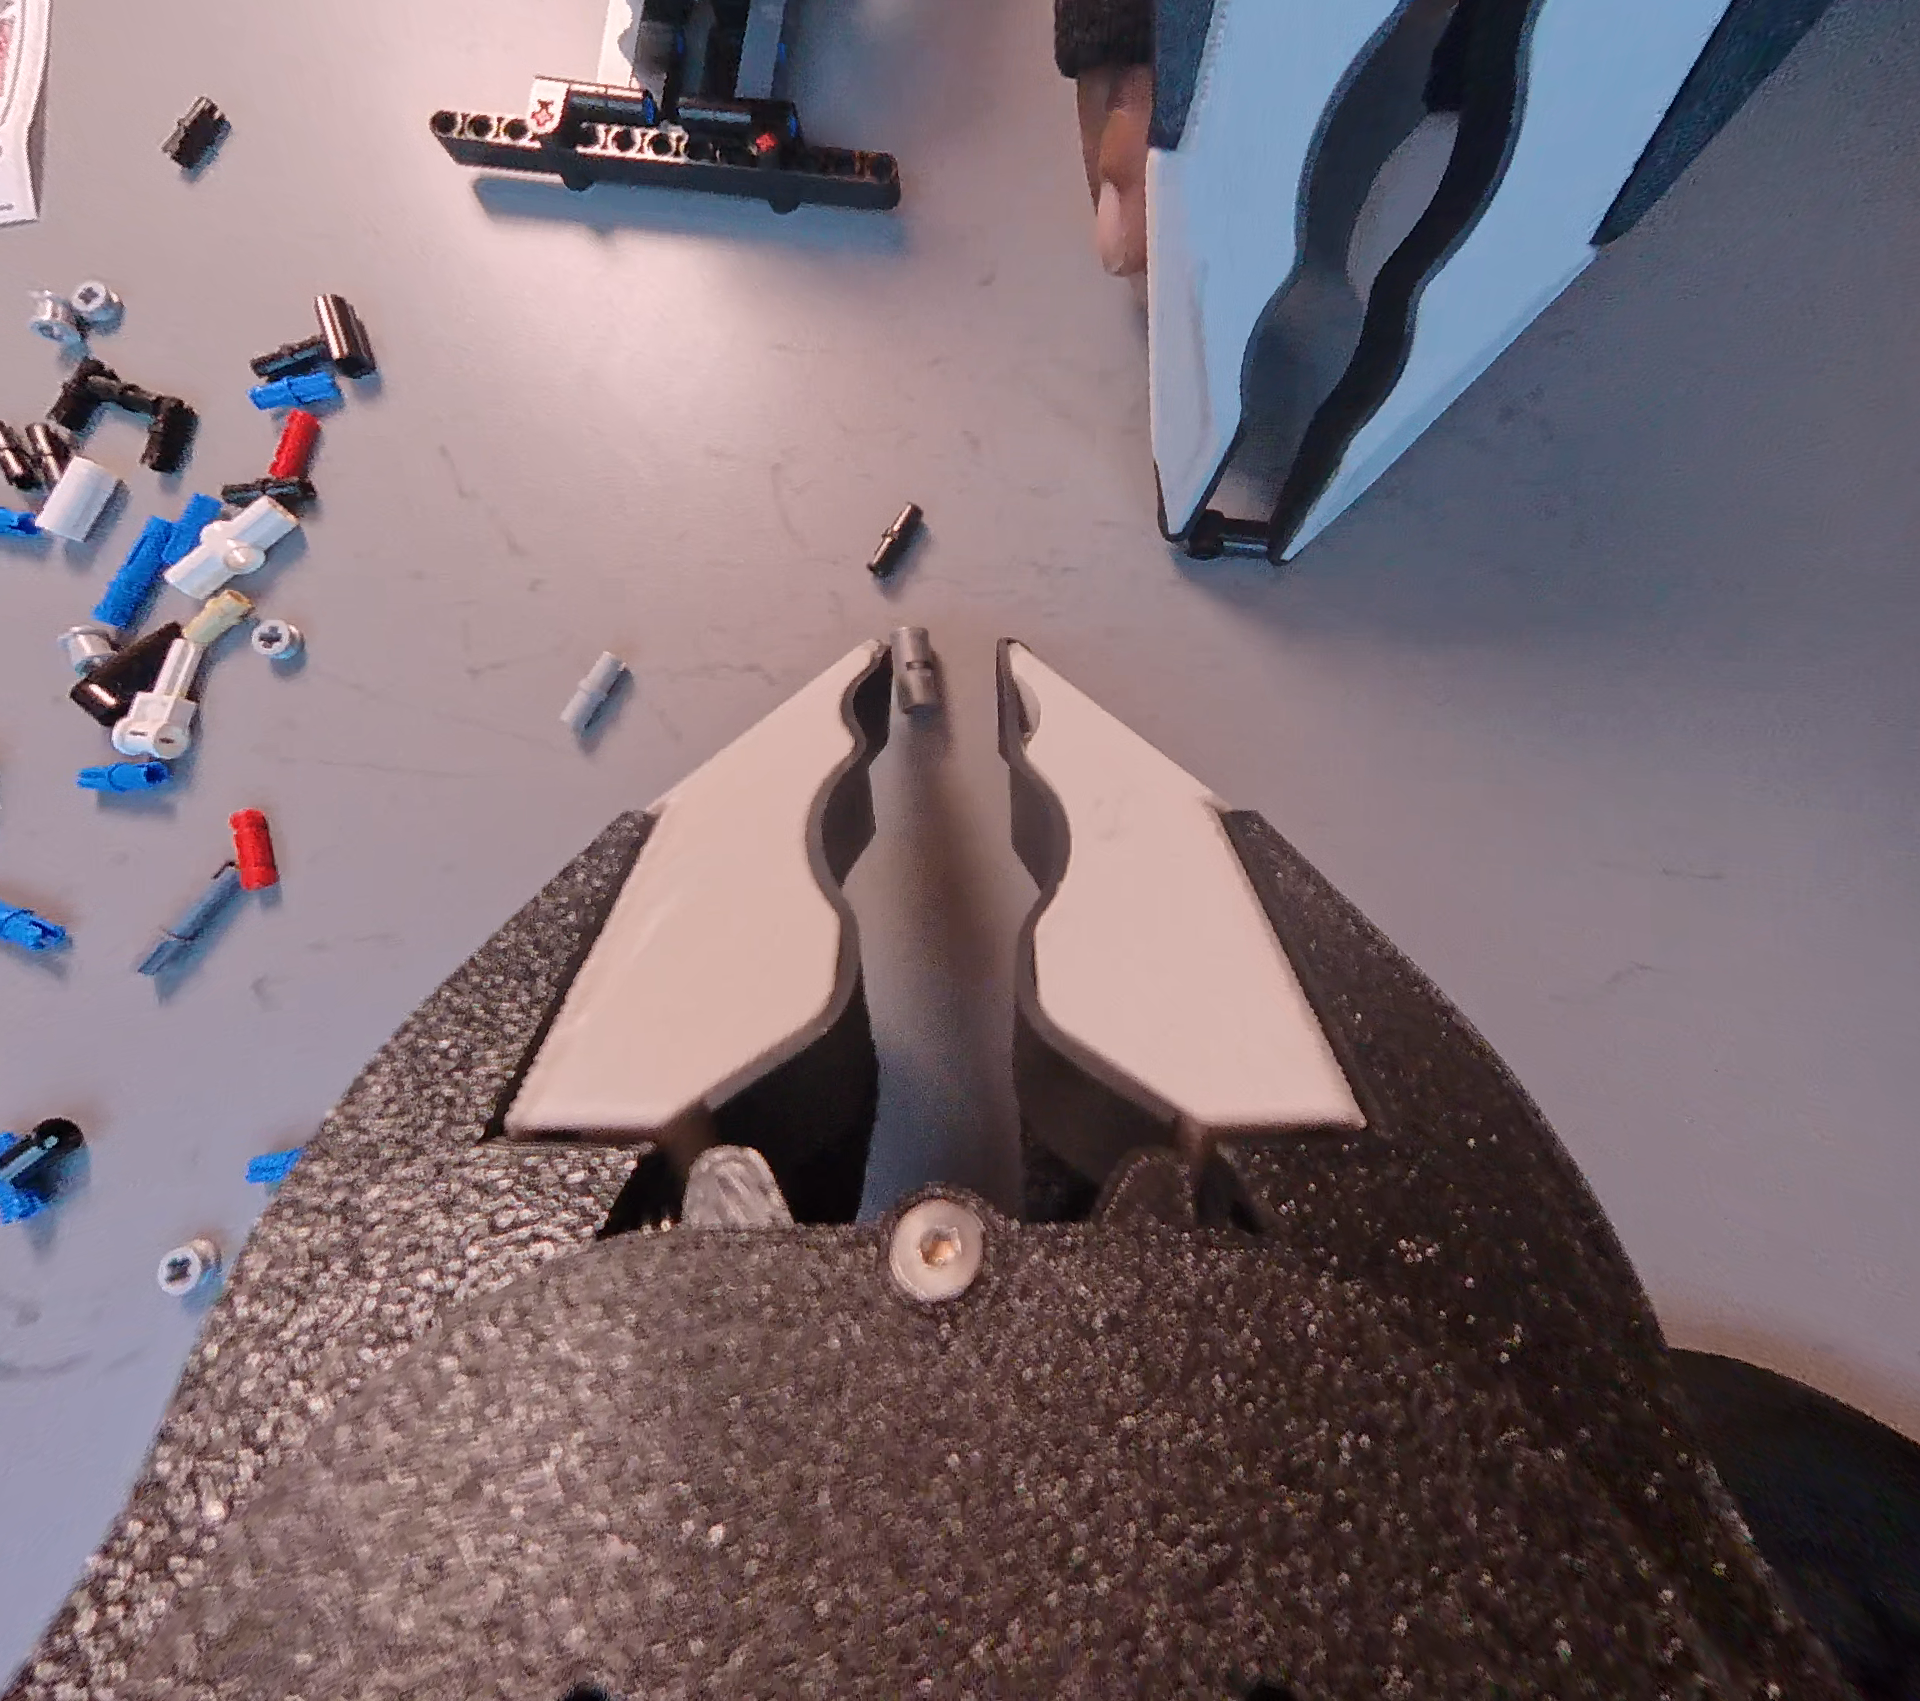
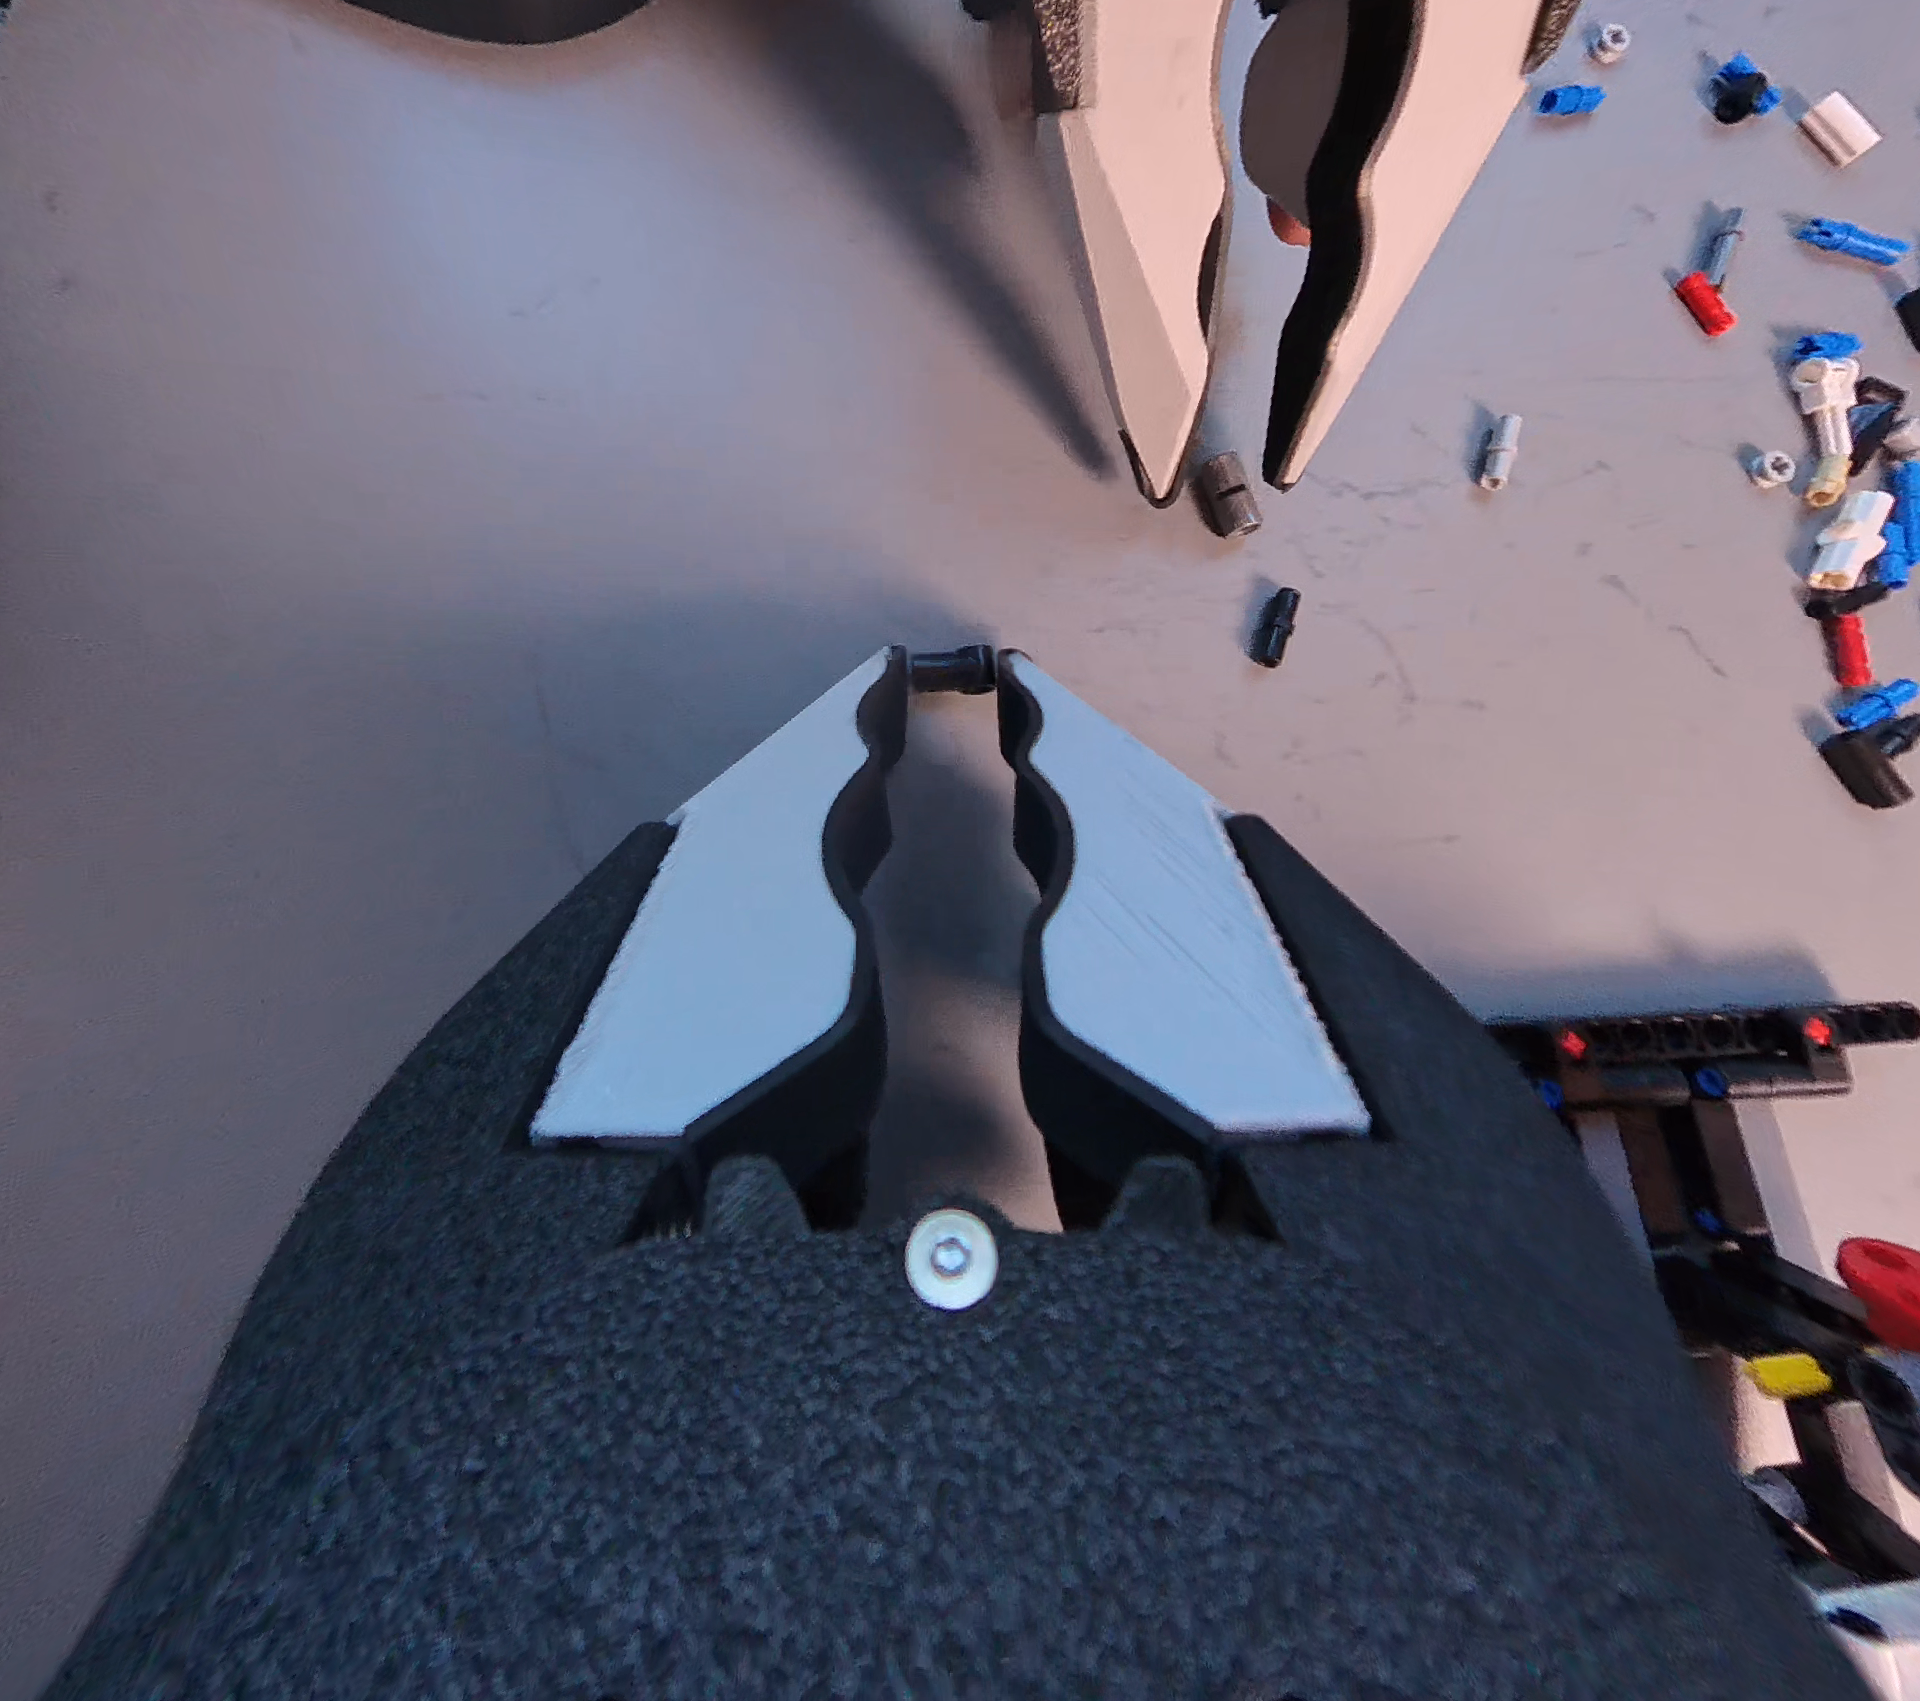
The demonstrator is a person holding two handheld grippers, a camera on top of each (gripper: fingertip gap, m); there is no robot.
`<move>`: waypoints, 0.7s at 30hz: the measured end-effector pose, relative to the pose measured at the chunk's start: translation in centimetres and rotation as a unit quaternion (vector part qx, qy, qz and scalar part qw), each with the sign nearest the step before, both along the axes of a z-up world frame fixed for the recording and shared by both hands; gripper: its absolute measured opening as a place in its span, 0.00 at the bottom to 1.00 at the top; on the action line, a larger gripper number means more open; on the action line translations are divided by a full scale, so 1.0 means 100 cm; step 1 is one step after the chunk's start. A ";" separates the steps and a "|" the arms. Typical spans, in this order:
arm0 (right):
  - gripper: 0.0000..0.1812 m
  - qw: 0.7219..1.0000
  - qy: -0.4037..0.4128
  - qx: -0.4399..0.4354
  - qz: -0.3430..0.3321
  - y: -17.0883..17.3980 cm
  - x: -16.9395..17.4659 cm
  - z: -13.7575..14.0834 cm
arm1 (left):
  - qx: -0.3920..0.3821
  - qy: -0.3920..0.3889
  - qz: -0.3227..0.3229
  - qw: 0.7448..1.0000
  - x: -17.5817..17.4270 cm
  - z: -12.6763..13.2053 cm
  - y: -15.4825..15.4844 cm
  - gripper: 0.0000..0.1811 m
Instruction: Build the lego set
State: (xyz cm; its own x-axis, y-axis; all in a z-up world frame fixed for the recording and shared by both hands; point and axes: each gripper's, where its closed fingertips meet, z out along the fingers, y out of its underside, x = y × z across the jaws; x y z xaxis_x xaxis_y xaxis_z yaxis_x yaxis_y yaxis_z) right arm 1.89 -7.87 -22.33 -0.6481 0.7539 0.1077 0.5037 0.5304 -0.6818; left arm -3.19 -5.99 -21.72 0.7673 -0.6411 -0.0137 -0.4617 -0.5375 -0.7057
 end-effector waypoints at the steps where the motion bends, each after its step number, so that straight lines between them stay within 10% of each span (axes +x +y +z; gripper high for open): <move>1: 0.08 1.000 0.001 0.002 0.001 0.000 0.001 0.000 | 0.003 -0.001 -0.004 1.000 0.002 0.002 -0.001 0.11; 21: 0.12 0.997 0.038 0.012 0.069 -0.020 0.011 0.001 | -0.041 -0.070 -0.107 0.991 0.055 0.001 -0.025 0.11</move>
State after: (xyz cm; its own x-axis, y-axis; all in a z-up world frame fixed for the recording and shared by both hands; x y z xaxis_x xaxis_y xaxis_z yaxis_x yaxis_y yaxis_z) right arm 2.94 -9.82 -22.19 -0.7353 0.6541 0.1774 0.3722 0.6085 -0.7008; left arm 2.32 -8.49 -21.63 0.6044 -0.7840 0.1416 -0.4718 -0.4955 -0.7293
